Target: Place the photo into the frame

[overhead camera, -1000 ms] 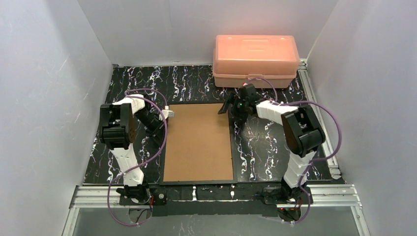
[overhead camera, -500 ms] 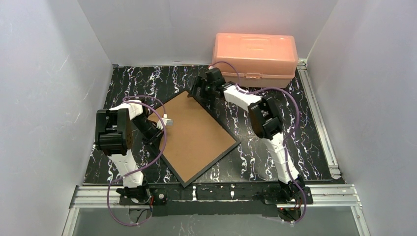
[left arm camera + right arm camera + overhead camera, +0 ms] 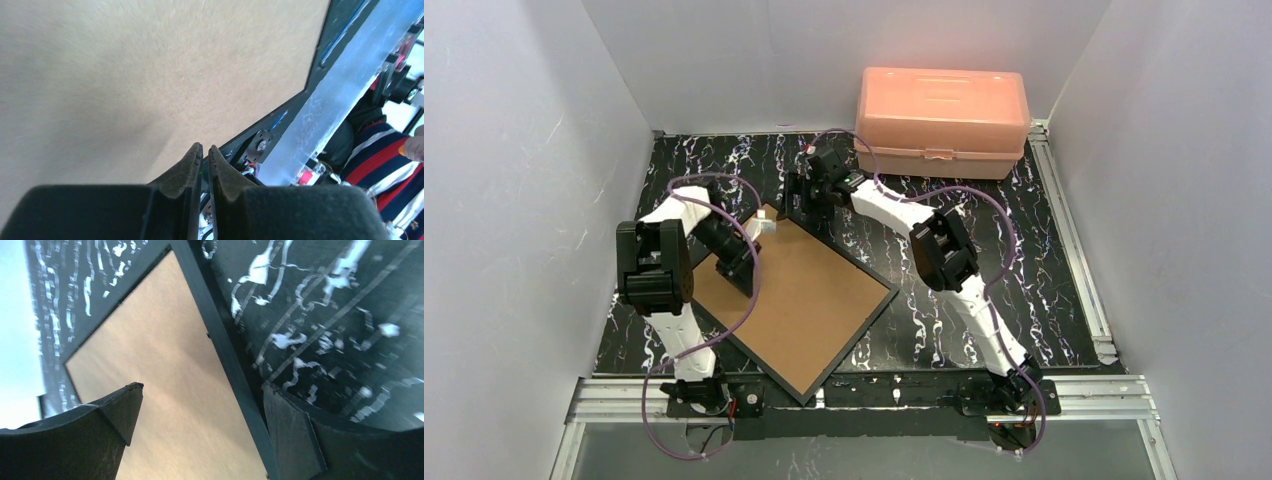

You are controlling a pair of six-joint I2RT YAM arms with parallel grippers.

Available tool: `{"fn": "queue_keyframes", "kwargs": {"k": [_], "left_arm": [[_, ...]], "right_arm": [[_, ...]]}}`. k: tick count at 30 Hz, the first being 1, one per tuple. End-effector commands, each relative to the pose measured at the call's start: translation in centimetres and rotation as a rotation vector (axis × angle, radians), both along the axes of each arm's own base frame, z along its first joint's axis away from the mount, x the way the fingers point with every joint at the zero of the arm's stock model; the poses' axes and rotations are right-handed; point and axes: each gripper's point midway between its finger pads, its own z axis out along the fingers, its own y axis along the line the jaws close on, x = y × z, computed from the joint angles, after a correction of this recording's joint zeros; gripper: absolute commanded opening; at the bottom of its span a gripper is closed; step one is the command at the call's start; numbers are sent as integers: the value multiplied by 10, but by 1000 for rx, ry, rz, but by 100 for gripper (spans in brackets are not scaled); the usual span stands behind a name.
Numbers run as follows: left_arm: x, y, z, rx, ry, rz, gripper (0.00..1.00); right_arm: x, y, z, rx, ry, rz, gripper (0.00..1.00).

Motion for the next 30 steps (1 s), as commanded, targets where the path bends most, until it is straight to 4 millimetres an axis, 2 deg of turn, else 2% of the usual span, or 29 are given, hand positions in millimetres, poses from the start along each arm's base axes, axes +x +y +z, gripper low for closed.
{"fn": "queue_keyframes", "kwargs": {"k": [1, 2, 4, 5, 6, 7, 10, 14, 16, 19, 22, 25, 30], "left_arm": [[24, -8, 63, -153, -18, 77, 10], [35, -4, 74, -167, -41, 103, 10], [64, 8, 93, -171, -101, 159, 9], [77, 16, 96, -155, -122, 188, 9], [94, 28, 91, -121, -146, 229, 9], [109, 40, 85, -83, -170, 270, 8], [150, 80, 63, 49, -214, 406, 6], [176, 117, 33, 127, -196, 503, 4], [179, 129, 20, 165, -185, 526, 3], [178, 144, 3, 232, -195, 536, 0], [167, 147, -13, 273, -189, 521, 0], [151, 144, -25, 276, -149, 503, 0], [125, 122, -33, 197, -79, 495, 0]], "right_arm": [[30, -49, 107, -70, -245, -60, 99], [31, -64, 130, -83, -284, -90, 99], [25, -98, 141, -133, -295, -151, 99], [16, -112, 139, -152, -276, -170, 99], [5, -129, 136, -180, -257, -208, 99], [-11, -141, 131, -190, -227, -222, 98], [-74, -174, 94, -211, -52, -235, 96], [-157, -207, 59, -169, 163, -228, 96], [-180, -214, 58, -115, 208, -232, 98], [-207, -214, 55, -24, 290, -226, 98], [-222, -210, 42, 37, 374, -226, 99], [-223, -201, 33, 99, 409, -221, 99], [-205, -185, 30, 138, 389, -213, 99]]}}
